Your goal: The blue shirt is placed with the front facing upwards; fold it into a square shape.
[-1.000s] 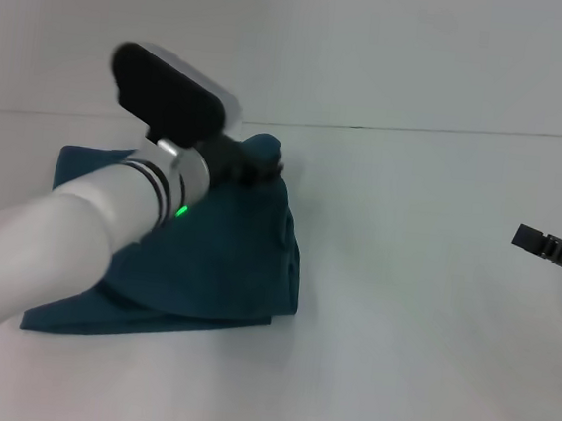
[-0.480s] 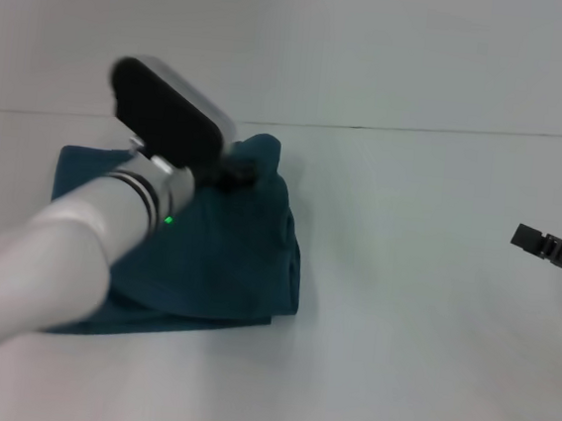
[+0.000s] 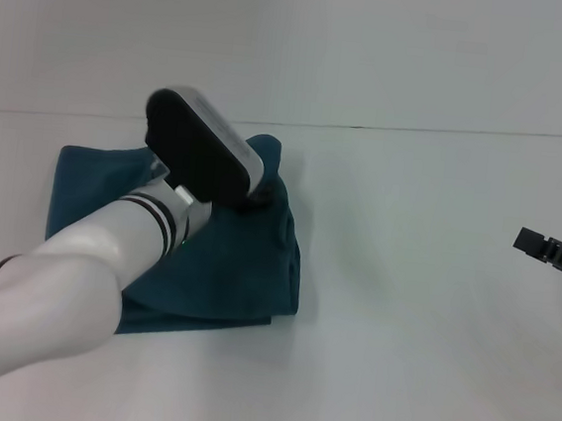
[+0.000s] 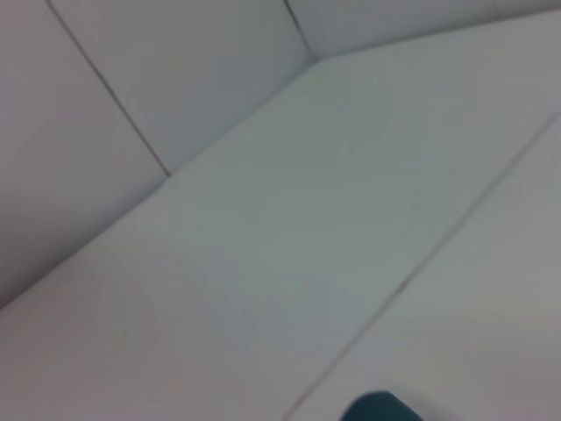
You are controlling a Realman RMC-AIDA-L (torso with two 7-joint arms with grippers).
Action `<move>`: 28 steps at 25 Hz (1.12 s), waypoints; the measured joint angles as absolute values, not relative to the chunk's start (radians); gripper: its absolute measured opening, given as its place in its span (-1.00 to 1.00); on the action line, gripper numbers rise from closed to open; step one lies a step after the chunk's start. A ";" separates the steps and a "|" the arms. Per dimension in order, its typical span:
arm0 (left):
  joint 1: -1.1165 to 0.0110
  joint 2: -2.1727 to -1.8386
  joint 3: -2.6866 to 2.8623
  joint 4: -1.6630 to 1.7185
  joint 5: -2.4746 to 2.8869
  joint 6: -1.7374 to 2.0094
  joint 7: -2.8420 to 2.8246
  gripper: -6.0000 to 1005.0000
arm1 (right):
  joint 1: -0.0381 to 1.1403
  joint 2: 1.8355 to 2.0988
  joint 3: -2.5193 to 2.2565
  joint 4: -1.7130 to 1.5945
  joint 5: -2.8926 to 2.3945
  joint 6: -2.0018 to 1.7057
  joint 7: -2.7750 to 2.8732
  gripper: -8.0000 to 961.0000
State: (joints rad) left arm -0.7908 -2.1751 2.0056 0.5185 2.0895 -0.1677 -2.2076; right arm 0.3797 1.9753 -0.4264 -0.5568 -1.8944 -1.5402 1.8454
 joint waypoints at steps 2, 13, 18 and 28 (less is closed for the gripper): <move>-0.759 -2.175 1.960 0.575 2.086 -0.167 -2.209 0.86 | 0.381 1.975 -0.426 -0.557 -1.895 -1.541 1.845 0.35; -0.786 -2.164 1.355 0.650 1.960 0.457 -2.694 0.86 | 0.384 1.980 -0.426 -0.555 -1.911 -1.540 1.857 0.35; -0.887 -2.161 0.941 0.434 1.912 0.656 -2.634 0.86 | 0.385 1.980 -0.426 -0.555 -1.922 -1.539 1.860 0.35; -0.918 -2.175 0.890 0.314 1.612 0.682 -2.421 0.86 | 0.386 1.980 -0.426 -0.555 -1.924 -1.537 1.860 0.35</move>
State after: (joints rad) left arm -0.9175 -2.1750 0.8895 0.3137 1.6115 0.6816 -2.4206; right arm 0.3857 1.9803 -0.4264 -0.5552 -1.9236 -1.5368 1.8598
